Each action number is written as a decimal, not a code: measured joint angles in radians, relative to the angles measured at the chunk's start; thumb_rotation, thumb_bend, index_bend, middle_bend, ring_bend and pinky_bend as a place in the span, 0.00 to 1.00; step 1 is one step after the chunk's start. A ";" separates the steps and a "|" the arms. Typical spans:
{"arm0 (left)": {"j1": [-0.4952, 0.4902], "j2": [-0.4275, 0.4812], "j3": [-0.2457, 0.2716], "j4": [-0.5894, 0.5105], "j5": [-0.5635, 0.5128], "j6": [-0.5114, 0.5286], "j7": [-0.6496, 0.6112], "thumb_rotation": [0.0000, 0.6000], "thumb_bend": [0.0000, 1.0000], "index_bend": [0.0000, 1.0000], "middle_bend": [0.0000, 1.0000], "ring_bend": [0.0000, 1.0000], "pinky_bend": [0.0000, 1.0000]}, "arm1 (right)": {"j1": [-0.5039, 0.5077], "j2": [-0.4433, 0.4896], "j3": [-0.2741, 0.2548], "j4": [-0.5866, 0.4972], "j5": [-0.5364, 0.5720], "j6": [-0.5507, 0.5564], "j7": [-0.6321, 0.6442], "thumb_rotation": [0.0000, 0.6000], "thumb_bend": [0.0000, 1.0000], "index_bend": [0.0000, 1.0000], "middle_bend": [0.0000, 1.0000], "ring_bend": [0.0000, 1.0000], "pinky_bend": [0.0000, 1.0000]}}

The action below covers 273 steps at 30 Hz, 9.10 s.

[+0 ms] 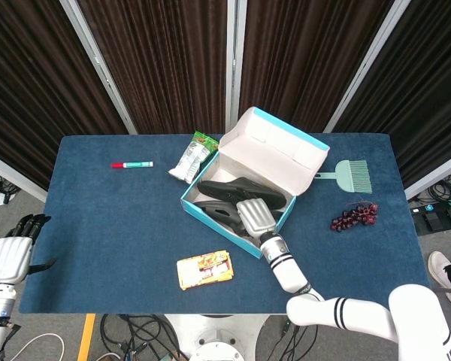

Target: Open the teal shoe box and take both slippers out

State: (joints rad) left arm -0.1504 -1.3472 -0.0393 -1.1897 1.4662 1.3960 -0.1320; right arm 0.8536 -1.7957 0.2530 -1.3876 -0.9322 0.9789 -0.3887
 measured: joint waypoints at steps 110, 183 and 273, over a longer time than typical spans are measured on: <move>-0.025 0.030 0.000 -0.096 0.011 -0.003 0.076 1.00 0.11 0.15 0.13 0.10 0.36 | -0.537 0.456 0.001 -0.242 -0.282 0.275 0.627 1.00 0.09 0.00 0.08 0.00 0.07; 0.004 0.032 -0.006 0.022 -0.011 -0.001 -0.062 1.00 0.11 0.15 0.13 0.10 0.36 | 0.291 -0.162 0.132 0.312 0.403 -0.043 -0.275 1.00 0.24 0.24 0.26 0.09 0.16; -0.009 0.043 -0.010 0.014 -0.006 -0.020 -0.046 1.00 0.11 0.15 0.13 0.10 0.36 | 0.227 -0.053 0.106 0.219 0.200 -0.190 -0.184 1.00 0.58 0.88 0.73 0.57 0.68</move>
State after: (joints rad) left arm -0.1598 -1.3042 -0.0495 -1.1762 1.4601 1.3764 -0.1778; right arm 1.0807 -1.8485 0.3585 -1.1687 -0.7317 0.7888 -0.5726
